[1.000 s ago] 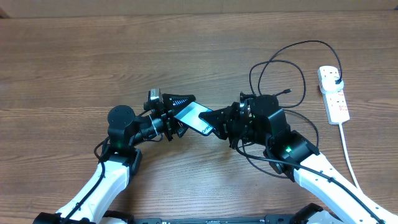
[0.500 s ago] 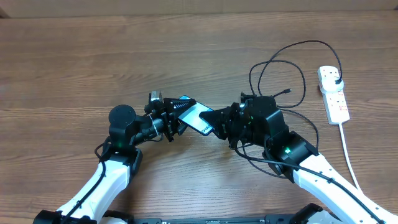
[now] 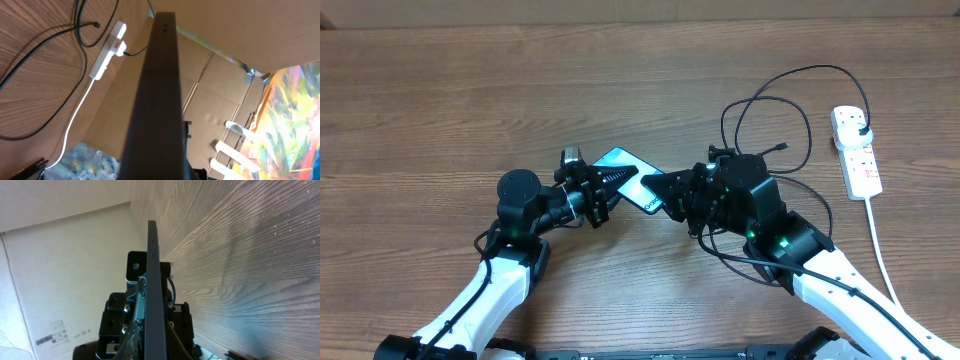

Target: Plug charger to phone and switch on socket

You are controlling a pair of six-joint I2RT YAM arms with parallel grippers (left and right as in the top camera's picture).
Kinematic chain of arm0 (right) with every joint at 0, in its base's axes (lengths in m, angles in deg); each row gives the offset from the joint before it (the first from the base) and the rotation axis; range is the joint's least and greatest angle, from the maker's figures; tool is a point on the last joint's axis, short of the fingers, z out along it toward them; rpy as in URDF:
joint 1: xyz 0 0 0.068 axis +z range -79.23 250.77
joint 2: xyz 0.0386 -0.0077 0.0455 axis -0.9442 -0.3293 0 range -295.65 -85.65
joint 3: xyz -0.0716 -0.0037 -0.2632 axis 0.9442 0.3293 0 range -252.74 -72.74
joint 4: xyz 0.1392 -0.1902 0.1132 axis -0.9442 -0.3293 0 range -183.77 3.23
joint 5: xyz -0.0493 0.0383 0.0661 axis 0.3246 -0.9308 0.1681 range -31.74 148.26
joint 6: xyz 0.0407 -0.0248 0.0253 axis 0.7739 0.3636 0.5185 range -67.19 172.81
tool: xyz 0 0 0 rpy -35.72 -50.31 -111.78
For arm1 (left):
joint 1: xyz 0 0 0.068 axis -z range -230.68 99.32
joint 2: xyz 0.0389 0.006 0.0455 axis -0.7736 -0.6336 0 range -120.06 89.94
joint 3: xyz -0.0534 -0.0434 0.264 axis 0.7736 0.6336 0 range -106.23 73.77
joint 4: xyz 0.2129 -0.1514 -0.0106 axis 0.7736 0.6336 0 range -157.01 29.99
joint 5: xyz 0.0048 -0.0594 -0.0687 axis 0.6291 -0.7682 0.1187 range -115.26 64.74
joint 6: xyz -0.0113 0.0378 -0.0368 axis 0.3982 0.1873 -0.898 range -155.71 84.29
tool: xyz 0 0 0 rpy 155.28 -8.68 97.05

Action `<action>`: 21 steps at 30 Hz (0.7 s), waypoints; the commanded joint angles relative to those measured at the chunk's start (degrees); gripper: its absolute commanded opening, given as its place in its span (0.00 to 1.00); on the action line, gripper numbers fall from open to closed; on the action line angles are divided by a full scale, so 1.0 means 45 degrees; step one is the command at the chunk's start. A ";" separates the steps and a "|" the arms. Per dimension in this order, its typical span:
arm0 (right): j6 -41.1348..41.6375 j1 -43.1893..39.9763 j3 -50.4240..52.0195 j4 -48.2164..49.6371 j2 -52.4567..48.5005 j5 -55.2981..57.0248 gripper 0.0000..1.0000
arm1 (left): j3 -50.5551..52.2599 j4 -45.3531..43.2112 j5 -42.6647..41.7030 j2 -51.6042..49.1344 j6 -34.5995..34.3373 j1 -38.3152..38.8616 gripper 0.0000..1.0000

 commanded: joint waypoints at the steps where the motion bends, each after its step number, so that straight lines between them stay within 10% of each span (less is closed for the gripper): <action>1: -0.1311 -0.0010 -0.0058 -0.0306 -0.0024 0.0845 0.04 | -0.0151 -0.0034 -0.0296 0.0151 0.0034 0.0010 0.04; 21: -0.8898 -0.0325 -0.0058 -0.1491 -0.0024 0.6280 0.64 | -0.0151 0.4172 -0.0340 0.0151 0.3347 0.0010 0.04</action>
